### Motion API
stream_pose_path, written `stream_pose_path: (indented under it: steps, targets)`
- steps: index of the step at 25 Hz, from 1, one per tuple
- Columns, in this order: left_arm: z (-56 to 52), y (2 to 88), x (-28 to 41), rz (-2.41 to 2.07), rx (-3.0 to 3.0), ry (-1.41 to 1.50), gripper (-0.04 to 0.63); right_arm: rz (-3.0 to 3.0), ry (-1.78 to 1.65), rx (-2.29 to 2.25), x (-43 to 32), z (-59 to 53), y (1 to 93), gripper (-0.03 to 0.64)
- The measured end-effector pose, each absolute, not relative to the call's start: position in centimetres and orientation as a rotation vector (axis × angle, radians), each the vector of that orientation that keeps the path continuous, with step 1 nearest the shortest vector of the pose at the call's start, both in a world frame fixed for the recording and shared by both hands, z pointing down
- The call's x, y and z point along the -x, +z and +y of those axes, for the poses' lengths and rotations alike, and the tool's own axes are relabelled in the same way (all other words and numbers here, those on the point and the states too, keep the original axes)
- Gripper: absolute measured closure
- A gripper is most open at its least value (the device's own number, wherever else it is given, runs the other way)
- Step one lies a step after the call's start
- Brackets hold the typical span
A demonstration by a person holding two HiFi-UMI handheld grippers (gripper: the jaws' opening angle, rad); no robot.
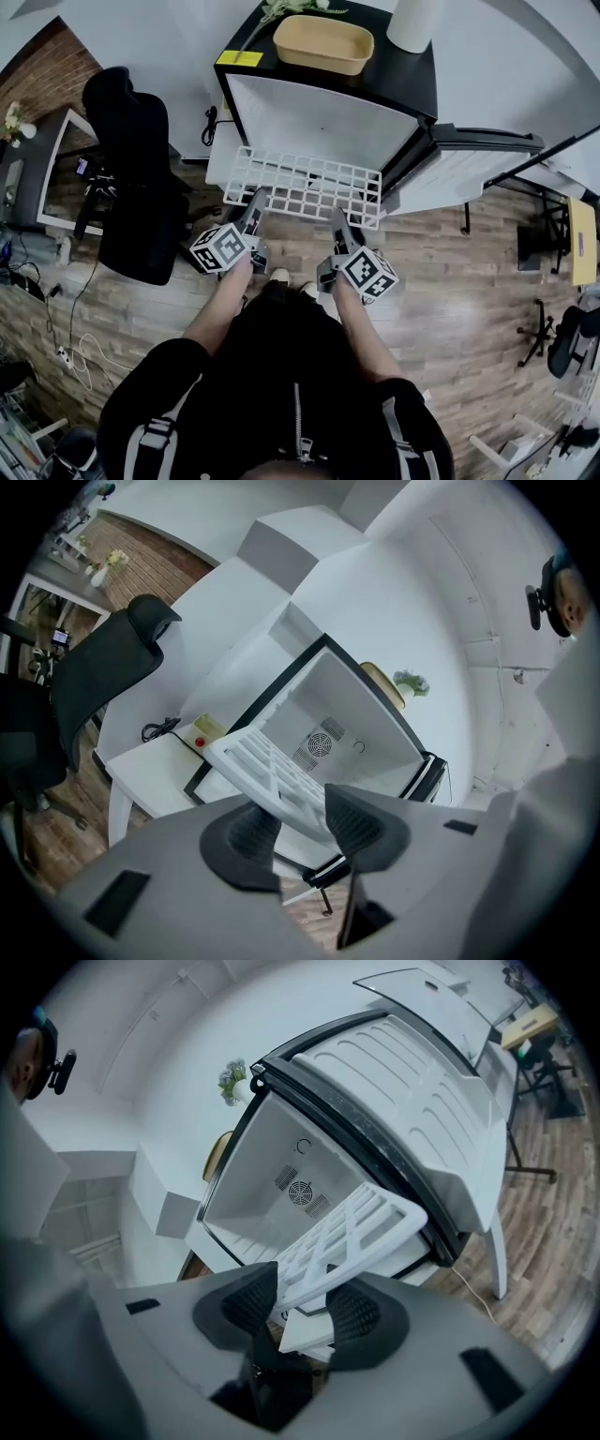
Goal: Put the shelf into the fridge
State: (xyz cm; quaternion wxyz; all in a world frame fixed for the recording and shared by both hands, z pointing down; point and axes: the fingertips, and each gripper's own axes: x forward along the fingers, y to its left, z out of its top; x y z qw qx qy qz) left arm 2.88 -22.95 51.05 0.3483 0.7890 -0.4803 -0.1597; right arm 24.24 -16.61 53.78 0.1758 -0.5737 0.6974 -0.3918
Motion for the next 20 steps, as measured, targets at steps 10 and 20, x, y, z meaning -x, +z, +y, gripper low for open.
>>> stream_pose_path:
  steps: [10,20]
  targets:
    - [-27.0,51.1,-3.5,-1.222,-2.041,-0.429,0.433,1.962,-1.083,1.653,-24.8,-19.9,53.3,0.443]
    - [-28.9,51.4,-3.8,-1.18,-2.034,-0.454,0.433,1.958,-1.037,1.7,-25.0,-21.3,52.7,0.445]
